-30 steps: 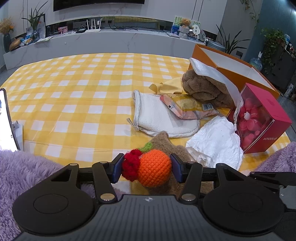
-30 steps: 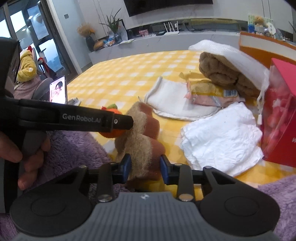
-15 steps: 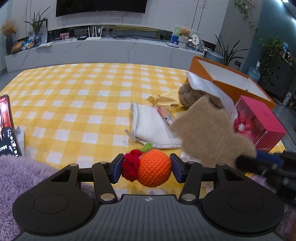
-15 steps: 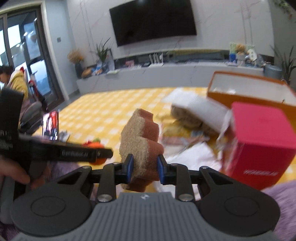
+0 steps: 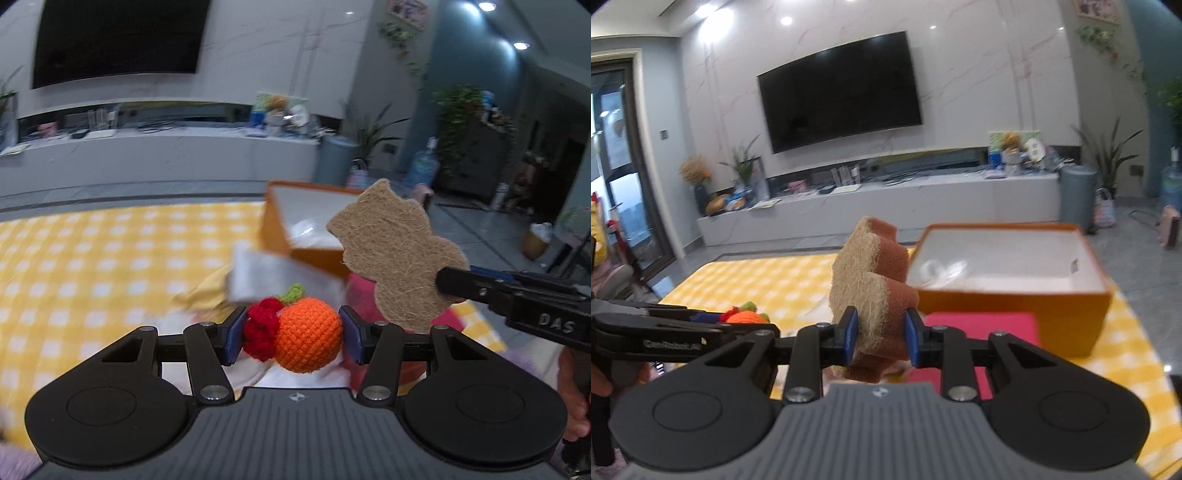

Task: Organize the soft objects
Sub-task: 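Carry the fruit and sponge into the orange box and open both tools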

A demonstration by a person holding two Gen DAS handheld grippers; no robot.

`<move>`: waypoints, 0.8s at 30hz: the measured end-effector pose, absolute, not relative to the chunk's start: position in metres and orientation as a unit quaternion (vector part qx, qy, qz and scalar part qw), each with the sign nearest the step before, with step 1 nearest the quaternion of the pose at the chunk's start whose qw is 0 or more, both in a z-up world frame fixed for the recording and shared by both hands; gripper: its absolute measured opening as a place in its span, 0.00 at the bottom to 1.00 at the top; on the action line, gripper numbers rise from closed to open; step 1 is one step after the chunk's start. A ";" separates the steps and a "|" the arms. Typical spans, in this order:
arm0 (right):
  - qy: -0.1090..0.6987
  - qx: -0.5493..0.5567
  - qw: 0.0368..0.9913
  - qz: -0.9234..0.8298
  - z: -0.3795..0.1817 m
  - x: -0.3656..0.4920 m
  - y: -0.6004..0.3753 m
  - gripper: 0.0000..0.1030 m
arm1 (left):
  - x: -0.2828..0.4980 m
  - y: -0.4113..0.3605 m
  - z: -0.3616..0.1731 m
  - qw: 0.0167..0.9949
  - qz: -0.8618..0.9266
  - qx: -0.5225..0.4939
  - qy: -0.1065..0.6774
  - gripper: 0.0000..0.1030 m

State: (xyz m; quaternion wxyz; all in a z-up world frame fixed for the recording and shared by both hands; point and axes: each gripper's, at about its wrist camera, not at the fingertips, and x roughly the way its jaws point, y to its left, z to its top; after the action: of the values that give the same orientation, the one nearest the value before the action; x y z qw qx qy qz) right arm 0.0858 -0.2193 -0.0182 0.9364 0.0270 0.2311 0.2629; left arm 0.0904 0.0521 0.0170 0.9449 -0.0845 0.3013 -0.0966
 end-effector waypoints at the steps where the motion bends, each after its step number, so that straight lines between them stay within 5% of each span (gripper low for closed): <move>1: 0.230 0.025 0.938 0.257 -0.015 0.091 -0.224 0.26 | 0.098 0.047 0.021 0.944 -0.108 -0.086 0.299 0.59; 24: 0.268 0.022 0.949 0.163 -0.024 0.275 -0.287 0.26 | 0.263 -0.003 0.014 0.926 -0.185 -0.073 0.321 0.59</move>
State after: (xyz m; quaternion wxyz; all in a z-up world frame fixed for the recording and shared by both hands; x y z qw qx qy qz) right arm 0.2753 -0.2869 -0.0236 0.9493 0.0225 0.2680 0.1626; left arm 0.2628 -0.0025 0.0137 0.9260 -0.0729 0.3210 -0.1846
